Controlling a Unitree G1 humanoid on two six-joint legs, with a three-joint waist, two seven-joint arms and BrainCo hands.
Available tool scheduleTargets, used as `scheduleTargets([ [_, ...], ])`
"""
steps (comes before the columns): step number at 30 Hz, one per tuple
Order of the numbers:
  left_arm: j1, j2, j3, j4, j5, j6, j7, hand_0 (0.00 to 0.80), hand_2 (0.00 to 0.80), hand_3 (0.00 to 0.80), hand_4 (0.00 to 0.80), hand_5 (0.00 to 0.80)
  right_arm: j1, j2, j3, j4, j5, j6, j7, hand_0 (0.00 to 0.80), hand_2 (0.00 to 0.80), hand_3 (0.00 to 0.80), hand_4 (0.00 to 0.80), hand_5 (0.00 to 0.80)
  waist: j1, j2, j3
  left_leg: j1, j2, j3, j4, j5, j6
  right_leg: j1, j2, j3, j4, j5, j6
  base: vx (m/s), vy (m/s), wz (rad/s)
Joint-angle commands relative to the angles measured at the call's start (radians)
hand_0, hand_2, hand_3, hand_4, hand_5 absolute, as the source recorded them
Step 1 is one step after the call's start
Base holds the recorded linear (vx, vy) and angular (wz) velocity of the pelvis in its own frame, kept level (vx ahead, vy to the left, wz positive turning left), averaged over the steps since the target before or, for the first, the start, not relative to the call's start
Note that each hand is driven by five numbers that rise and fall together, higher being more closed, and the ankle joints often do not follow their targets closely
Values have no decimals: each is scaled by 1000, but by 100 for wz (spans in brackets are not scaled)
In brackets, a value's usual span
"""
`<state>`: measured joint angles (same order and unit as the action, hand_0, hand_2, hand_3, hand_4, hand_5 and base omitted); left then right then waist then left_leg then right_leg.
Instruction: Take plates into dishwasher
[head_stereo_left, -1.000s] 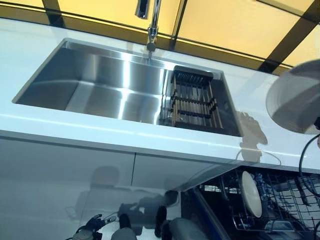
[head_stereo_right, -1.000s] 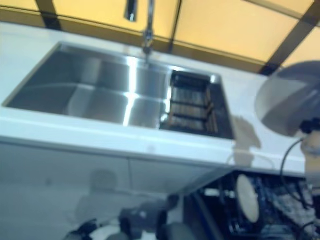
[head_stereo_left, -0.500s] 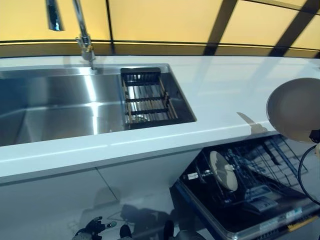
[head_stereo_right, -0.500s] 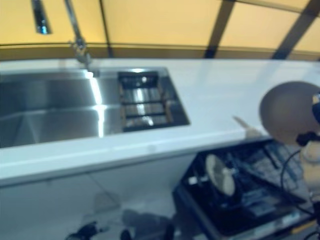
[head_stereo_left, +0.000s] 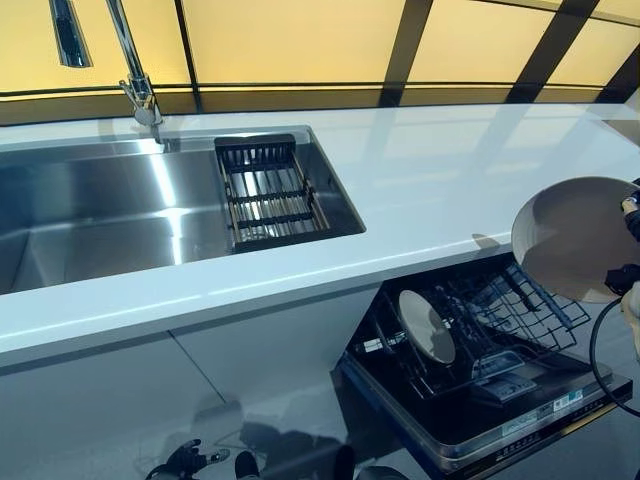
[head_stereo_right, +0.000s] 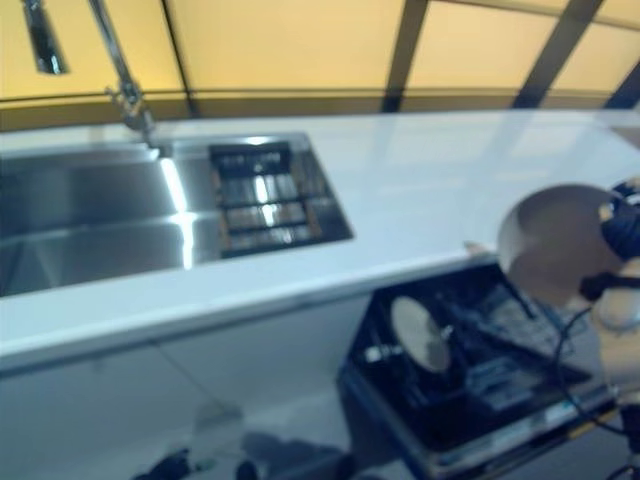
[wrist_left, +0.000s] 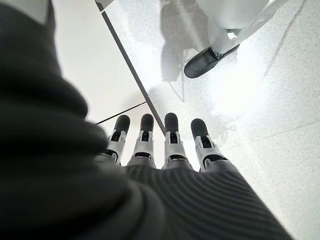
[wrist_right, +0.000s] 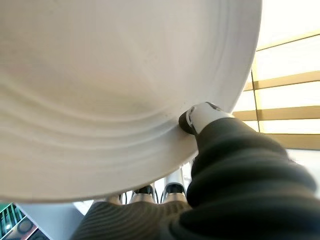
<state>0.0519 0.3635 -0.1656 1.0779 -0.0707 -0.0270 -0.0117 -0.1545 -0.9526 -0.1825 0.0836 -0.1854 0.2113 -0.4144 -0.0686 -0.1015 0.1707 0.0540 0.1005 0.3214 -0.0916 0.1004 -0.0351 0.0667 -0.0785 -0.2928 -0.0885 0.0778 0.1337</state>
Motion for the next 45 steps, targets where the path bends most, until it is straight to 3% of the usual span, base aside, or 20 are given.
scheduleTargets([
  [1,-31,-15,-13,-8,23,-33,-1,0,0,0,0,0,-137,-24,20,-50,-39,-16,7,800,800,800,800,800,20,29,7,49,-79,25,4,-218,95,5,46,15,18,-107,-23,-25,-149,2],
  [13,-43,-40,-30,-5,13,-35,1,0,0,0,0,0,-202,-35,81,-76,-76,-24,85,800,800,800,800,800,14,33,12,33,-69,35,4,-192,61,-3,59,18,1,-116,-54,-7,-79,2],
  [24,-57,-32,-54,-18,14,-29,-9,0,0,0,0,0,-315,-54,136,-23,193,-69,185,800,800,800,800,800,25,23,37,11,-56,29,4,-175,37,-15,66,-5,1,-124,-71,1,-45,2],
  [33,-56,-26,-66,-25,14,-24,-16,0,0,0,0,0,-393,-67,162,28,276,-102,216,800,800,800,800,800,38,13,45,7,-53,20,4,-165,29,-8,66,-27,1,-131,-84,14,-15,10],
  [38,-53,-24,-69,-27,17,-24,-17,0,0,0,0,0,-404,-77,169,23,294,-99,235,800,800,800,800,800,40,12,44,10,-52,16,4,-166,28,-3,66,-29,1,-132,-84,13,-2,4],
  [45,-49,-11,-85,-25,15,-32,-21,0,0,0,0,0,-465,-98,201,91,449,-43,294,800,800,800,800,800,52,7,45,10,-51,8,4,-163,22,3,66,-37,1,-134,-89,1,-1,1],
])
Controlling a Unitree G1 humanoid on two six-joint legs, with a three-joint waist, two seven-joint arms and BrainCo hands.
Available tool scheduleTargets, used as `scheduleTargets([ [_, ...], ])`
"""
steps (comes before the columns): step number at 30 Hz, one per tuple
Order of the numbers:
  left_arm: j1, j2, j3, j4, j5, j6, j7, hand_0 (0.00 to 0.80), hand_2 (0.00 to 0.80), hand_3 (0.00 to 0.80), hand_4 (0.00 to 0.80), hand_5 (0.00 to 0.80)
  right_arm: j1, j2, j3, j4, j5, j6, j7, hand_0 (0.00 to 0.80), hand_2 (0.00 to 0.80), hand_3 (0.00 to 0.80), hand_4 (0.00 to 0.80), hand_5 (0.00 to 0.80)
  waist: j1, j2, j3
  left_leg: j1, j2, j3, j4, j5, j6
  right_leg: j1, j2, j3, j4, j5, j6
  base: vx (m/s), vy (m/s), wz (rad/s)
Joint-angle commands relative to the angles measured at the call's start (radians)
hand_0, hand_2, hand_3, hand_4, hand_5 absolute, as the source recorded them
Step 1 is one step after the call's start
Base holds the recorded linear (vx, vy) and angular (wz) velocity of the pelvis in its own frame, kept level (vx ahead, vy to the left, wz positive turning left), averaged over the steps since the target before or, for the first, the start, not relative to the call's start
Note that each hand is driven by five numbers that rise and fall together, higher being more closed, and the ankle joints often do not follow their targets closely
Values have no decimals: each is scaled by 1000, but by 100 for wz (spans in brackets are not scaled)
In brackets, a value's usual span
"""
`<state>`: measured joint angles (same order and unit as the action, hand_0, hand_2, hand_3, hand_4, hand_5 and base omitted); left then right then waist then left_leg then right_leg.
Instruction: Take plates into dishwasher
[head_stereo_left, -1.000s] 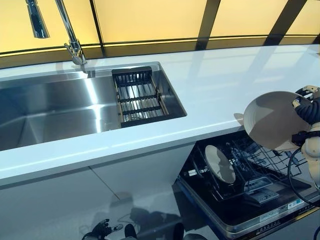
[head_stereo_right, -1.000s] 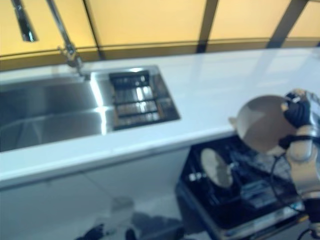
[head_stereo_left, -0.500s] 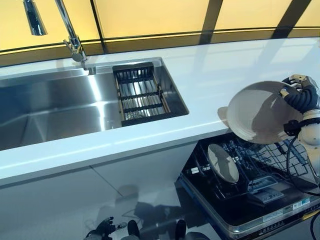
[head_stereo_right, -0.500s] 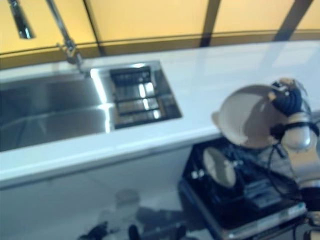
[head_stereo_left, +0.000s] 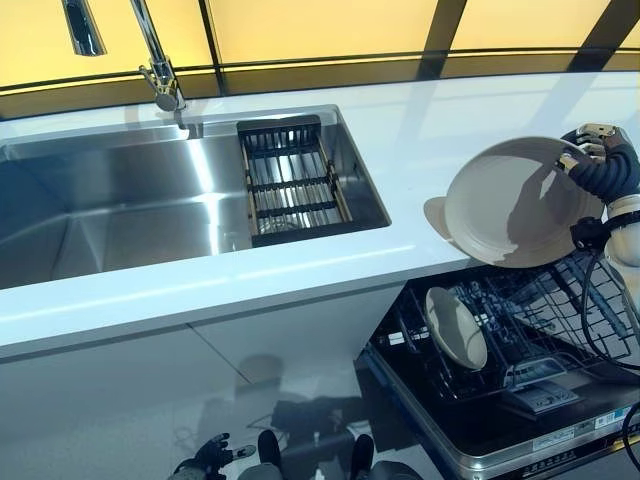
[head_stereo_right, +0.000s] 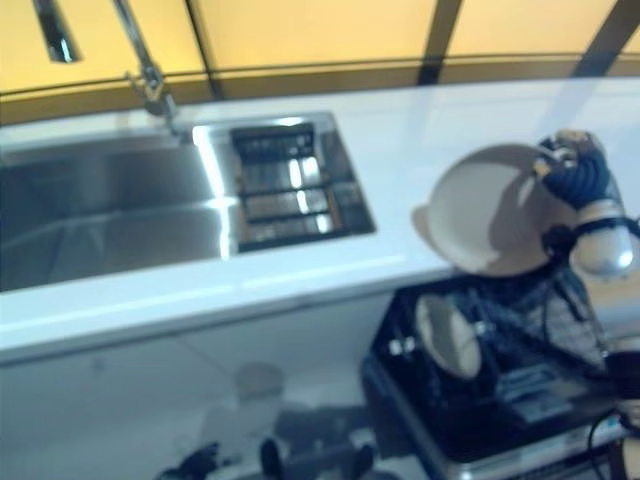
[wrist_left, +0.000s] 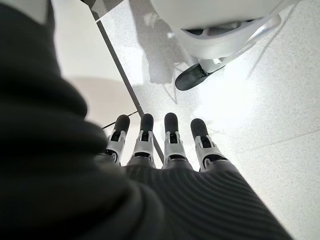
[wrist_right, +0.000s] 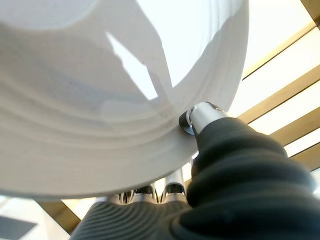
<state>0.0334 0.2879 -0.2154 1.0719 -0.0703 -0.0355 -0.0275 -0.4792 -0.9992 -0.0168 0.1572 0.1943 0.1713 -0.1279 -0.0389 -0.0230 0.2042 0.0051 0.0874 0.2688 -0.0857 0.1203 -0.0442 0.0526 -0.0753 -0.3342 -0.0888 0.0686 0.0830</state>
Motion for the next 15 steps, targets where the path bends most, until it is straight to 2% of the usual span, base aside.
scheduleTargets([
  [1,-32,66,-37,-17,13,-24,-5,0,0,0,0,0,-148,-54,39,28,83,5,13,800,800,800,800,800,23,-72,12,58,-38,60,-2,-182,31,17,63,4,2,-125,-38,0,-4,5],
  [2,-35,66,-36,-13,14,-24,-6,0,0,0,0,0,-162,-54,47,47,116,38,24,800,800,800,800,800,25,-73,13,57,-38,59,-2,-180,29,17,63,3,2,-124,-39,-5,-3,3],
  [5,-38,71,-41,-10,15,-25,-8,0,0,0,0,0,-190,-50,64,101,172,82,51,800,800,800,800,800,31,-73,19,54,-38,56,-2,-178,27,16,62,-2,2,-123,-40,-4,0,1],
  [15,-56,81,-66,-8,1,-26,-10,0,0,0,0,0,-297,6,133,264,387,174,59,800,800,800,800,800,49,-70,38,46,-38,53,-2,-169,21,15,57,-15,2,-121,-44,-4,1,1],
])
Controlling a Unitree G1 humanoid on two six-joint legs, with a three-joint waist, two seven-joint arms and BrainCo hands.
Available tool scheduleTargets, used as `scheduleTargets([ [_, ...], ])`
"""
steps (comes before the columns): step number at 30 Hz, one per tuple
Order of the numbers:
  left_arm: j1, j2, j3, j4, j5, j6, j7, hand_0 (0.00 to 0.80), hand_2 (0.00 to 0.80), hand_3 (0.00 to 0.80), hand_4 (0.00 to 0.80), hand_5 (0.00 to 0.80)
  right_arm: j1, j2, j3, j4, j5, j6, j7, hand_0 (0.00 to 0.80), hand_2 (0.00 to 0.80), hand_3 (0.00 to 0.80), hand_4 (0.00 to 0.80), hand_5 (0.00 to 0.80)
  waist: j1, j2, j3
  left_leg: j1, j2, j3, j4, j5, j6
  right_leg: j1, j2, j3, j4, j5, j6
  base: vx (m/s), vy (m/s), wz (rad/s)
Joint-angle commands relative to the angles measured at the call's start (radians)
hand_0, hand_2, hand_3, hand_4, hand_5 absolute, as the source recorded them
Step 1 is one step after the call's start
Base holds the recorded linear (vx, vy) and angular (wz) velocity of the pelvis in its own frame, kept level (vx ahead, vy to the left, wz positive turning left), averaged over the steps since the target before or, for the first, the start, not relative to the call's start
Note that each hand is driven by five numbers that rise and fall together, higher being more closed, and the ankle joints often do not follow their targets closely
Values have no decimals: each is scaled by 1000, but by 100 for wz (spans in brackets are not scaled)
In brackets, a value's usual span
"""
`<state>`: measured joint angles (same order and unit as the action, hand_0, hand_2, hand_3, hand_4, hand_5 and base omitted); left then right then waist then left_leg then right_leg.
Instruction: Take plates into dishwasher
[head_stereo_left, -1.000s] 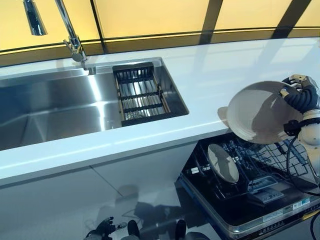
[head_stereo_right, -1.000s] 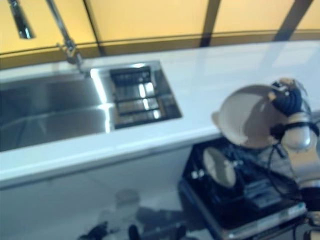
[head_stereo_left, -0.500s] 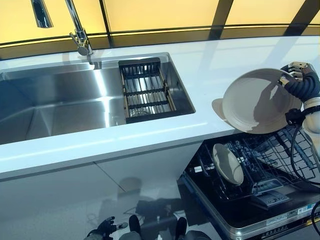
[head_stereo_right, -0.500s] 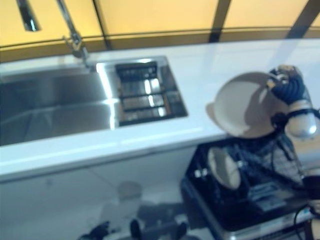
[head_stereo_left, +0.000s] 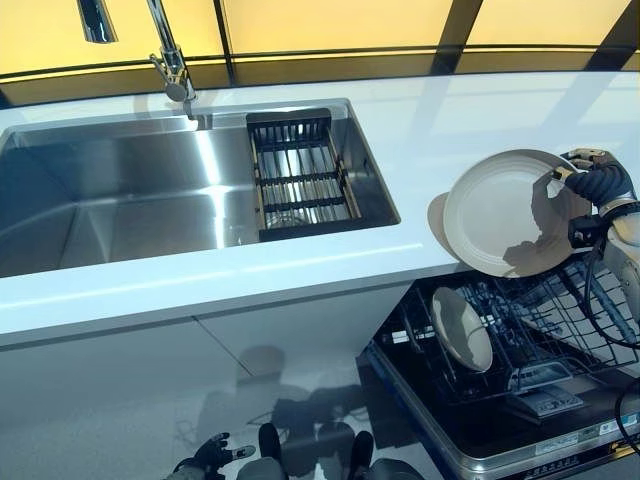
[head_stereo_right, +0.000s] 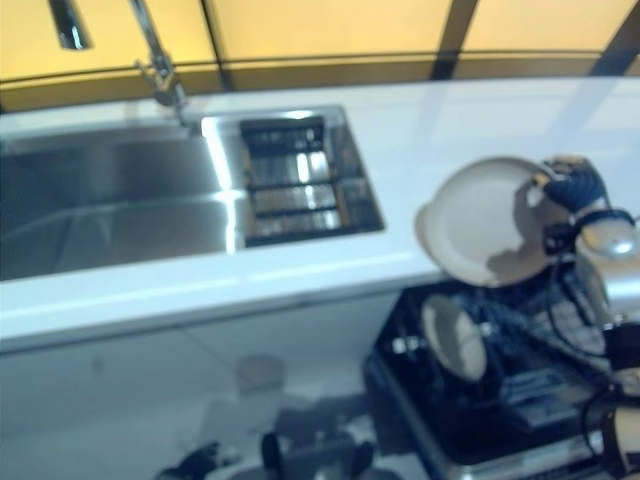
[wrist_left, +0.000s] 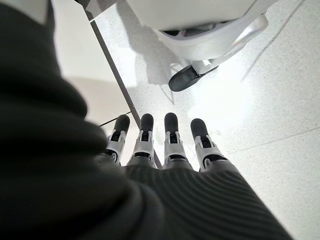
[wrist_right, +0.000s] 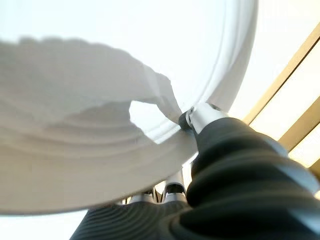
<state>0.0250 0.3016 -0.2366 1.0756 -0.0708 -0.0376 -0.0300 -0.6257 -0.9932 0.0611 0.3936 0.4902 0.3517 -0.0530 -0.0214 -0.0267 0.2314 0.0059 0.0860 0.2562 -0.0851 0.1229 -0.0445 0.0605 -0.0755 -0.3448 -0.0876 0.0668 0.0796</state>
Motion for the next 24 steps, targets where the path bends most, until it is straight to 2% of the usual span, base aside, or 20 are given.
scheduleTargets([
  [1,-49,68,-46,-10,1,-25,-9,0,0,0,0,0,-159,8,56,42,114,8,-14,800,800,800,800,800,32,-66,14,44,-37,65,-2,-171,20,7,58,-5,0,-119,-42,0,0,0],
  [4,-52,69,-51,-19,-3,-21,-10,0,0,0,0,0,-180,27,59,83,177,30,-22,800,800,800,800,800,37,-61,23,41,-38,62,-2,-169,20,4,57,-6,0,-117,-44,-3,1,3],
  [13,-61,69,-76,-27,-23,-22,-9,0,0,0,0,0,-247,83,66,191,351,31,-94,800,800,800,800,800,51,-47,47,25,-41,53,-2,-160,16,-7,54,-15,0,-114,-51,1,-2,3],
  [19,-68,68,-89,-32,-37,-28,-7,0,0,0,0,0,-279,95,75,243,374,35,-138,800,800,800,800,800,57,-37,62,14,-42,50,-2,-156,14,-16,51,-19,1,-112,-53,2,0,1],
  [24,-79,68,-101,-43,-58,-33,-5,0,0,0,0,0,-312,85,92,292,354,77,-173,800,800,800,800,800,58,-26,78,5,-44,43,-2,-153,13,-28,49,-18,8,-113,-55,0,0,0],
])
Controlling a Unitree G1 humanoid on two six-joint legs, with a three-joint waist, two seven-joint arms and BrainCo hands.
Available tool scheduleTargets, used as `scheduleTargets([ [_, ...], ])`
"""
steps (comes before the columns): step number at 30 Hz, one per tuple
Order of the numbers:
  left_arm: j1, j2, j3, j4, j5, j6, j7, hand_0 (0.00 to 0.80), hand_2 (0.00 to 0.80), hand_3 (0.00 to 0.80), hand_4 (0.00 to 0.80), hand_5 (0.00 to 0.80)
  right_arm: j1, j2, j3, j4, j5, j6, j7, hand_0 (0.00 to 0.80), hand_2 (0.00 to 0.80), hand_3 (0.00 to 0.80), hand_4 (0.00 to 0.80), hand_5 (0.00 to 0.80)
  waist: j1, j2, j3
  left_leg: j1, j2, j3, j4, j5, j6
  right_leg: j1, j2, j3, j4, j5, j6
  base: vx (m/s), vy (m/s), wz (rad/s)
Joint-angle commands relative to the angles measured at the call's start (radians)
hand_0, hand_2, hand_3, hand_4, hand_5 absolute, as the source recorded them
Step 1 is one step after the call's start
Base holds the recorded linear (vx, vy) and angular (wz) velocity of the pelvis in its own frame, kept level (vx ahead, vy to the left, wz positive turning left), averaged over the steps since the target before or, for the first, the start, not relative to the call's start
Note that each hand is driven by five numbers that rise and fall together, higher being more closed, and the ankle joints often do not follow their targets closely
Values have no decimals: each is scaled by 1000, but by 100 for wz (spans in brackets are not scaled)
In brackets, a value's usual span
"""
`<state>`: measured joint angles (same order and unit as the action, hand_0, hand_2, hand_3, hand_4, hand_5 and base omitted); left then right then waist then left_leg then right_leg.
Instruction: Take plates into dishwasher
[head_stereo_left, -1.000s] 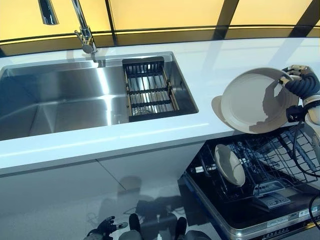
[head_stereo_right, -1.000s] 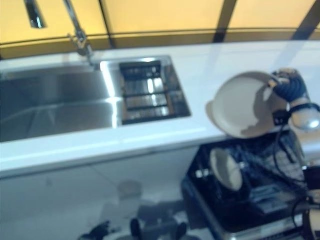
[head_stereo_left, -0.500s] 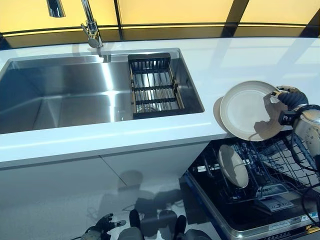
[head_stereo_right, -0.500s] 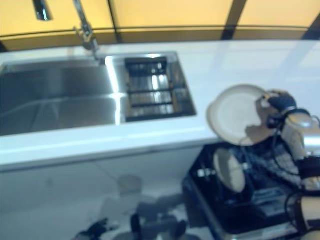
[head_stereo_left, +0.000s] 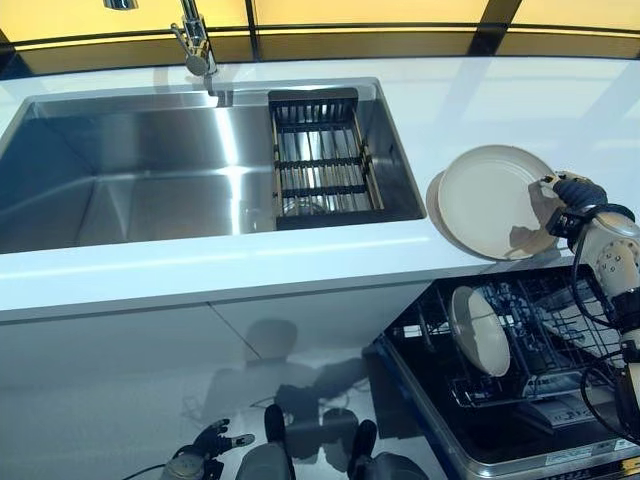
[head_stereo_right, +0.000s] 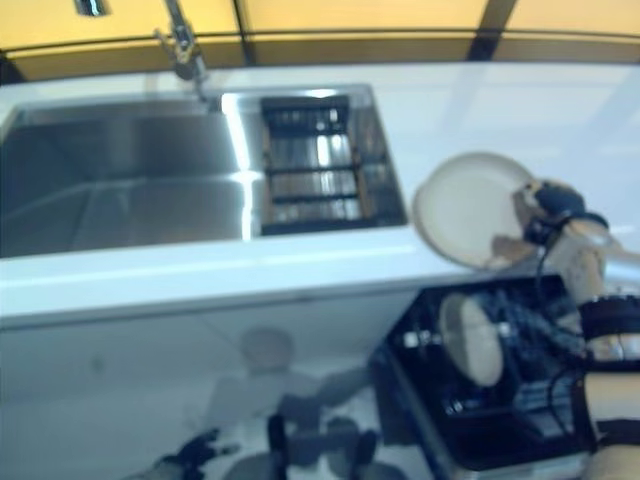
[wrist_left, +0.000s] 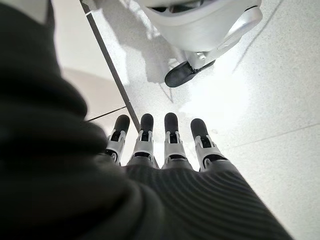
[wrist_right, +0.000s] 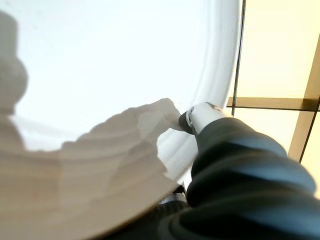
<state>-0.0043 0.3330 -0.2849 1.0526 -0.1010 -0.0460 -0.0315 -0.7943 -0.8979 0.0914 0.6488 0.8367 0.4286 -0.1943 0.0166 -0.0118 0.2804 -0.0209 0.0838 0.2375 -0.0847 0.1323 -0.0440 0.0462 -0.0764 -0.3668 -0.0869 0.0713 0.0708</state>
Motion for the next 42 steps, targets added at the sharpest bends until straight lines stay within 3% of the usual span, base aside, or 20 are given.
scheduleTargets([
  [1,-51,35,-54,-24,-31,-24,-2,0,0,0,0,0,-149,-15,67,49,7,8,-34,800,800,800,800,800,21,-38,32,32,-41,59,-3,-163,12,-16,49,5,11,-119,-46,0,0,0],
  [8,-61,40,-65,-47,-62,-25,-1,0,0,0,0,0,-230,-65,138,141,-183,94,-30,800,800,800,800,800,26,-25,48,18,-46,52,-3,-159,12,-32,43,1,18,-118,-47,0,0,0],
  [16,-59,48,-72,-60,-78,-24,2,0,0,0,0,0,-329,-122,246,224,-374,184,69,800,800,800,800,800,35,-14,62,9,-50,41,-3,-157,16,-48,34,-6,46,-130,-48,3,13,5],
  [30,-58,68,-71,-89,-87,-24,-10,0,0,0,0,0,-402,-177,356,298,-697,202,234,800,800,800,800,800,46,-1,78,3,-55,36,-3,-158,26,-66,21,-12,75,-137,-41,0,1,0],
  [42,-50,66,-67,-104,-90,-28,-9,0,0,0,0,0,-395,-156,372,270,-729,165,215,800,800,800,800,800,53,-1,81,-3,-54,62,-3,-158,25,-67,20,-23,34,-106,-26,-1,2,1],
])
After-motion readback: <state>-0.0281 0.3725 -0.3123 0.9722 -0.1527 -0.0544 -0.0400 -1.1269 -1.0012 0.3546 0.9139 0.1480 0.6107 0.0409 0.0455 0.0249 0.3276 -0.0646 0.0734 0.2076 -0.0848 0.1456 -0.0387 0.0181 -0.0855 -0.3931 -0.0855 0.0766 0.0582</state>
